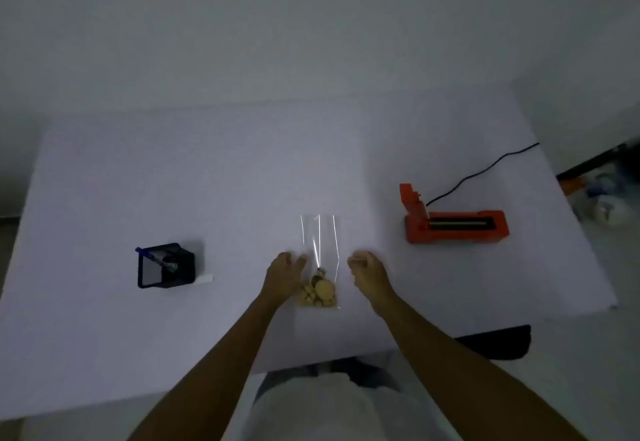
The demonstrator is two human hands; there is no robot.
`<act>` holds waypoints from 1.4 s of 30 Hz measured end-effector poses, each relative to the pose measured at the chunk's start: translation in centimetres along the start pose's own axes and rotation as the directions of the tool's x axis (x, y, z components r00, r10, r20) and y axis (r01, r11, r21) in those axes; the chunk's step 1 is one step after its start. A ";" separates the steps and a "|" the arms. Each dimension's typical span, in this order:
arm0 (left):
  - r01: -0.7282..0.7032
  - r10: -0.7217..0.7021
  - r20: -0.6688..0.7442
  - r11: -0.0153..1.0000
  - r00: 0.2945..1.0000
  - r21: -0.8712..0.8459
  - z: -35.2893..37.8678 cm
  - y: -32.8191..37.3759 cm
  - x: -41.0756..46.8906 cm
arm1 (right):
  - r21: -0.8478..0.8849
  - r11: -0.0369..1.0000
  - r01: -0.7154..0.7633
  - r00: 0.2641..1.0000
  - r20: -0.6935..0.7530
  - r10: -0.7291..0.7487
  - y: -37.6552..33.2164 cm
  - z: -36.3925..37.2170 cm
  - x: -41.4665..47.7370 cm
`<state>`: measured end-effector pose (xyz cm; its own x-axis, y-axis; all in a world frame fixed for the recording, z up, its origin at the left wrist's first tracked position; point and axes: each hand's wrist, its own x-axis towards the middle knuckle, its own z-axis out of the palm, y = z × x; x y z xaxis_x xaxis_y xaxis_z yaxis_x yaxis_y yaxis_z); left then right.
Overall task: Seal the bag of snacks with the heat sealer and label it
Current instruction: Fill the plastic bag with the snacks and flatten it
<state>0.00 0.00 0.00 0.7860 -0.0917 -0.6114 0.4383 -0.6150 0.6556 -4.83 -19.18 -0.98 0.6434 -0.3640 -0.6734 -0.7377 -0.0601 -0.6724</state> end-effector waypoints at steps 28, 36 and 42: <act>-0.479 0.479 -0.030 0.870 0.877 -0.119 -2.8 -3.0 -4.2 | 0.022 0.884 0.467 0.876 -0.146 -0.459 1.4 1.7 -8.4; -0.612 0.613 -0.100 0.790 0.784 0.045 -2.7 -2.6 -3.6 | 0.051 0.888 0.457 0.885 -0.127 -0.448 0.7 -0.5 -6.4; -0.540 0.539 -0.042 0.842 0.841 -0.003 -1.7 -2.6 -2.5 | -0.011 0.892 0.452 0.891 -0.037 -0.452 1.1 -1.0 -4.0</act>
<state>-2.40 3.21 0.60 0.9158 -0.3757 -0.1421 -0.0542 -0.4661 0.8831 -8.44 -18.75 1.30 0.8992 -0.3317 -0.2853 -0.3700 -0.2284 -0.9005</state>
